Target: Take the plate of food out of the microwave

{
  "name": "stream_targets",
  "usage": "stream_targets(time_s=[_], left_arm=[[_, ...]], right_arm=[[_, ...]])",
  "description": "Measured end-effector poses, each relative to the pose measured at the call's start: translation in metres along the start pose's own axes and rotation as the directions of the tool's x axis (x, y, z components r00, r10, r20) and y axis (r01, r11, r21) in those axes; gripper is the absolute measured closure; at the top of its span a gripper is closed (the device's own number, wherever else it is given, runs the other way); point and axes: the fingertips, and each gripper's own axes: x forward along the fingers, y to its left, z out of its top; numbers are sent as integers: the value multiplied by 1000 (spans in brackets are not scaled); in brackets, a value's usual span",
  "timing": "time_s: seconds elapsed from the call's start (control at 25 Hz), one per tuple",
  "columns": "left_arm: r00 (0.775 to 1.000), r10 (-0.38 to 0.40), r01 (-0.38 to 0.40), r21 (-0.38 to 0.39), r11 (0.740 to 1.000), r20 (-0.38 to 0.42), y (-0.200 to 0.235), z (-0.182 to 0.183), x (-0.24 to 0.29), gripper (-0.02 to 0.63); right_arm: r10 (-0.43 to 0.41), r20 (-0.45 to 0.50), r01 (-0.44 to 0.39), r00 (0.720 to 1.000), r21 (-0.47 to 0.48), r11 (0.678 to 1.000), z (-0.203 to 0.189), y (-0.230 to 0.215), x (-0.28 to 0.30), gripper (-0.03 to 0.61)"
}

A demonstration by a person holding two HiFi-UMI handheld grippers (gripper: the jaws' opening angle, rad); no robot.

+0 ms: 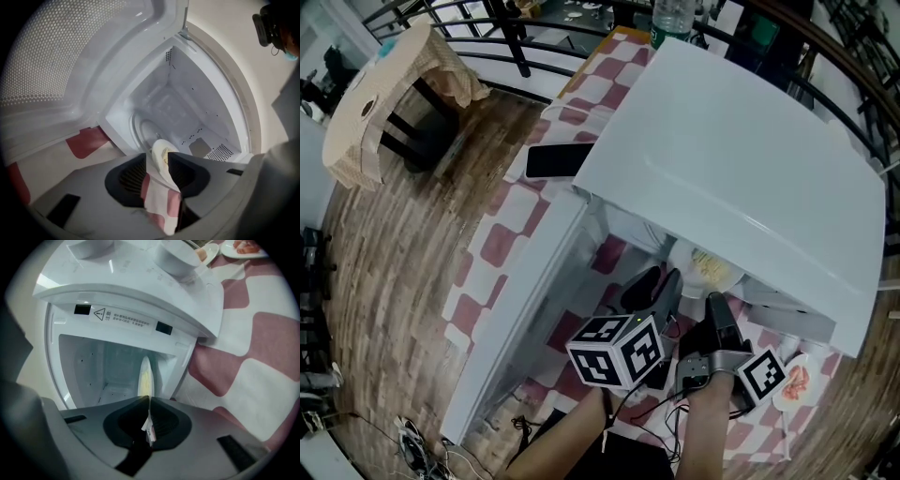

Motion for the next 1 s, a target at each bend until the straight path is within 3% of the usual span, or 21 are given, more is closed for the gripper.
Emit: stream_targets(time_s=[0.24,0.56,0.72,1.0], left_arm=[[999,-32,31,-85,996,-16,-3,-10,7,446],[998,-56,54,-67,996,-27,-9,-16,12,469],[998,-34,32,-58,998,-50,-5,-21,11,556],[998,-18,14,-87,996,-55,-3,-24,11,561]], right_arm=[[23,-33,-23,999,-8,1000,-3,-2,-9,566],[8,-56,-11,998,-44,999,-2,-8,-16,566],[-3,-58,-1,998,-70,998,2,-11,-18,566],[-23,-77,15,997,-97,995,4,-17,-17,560]])
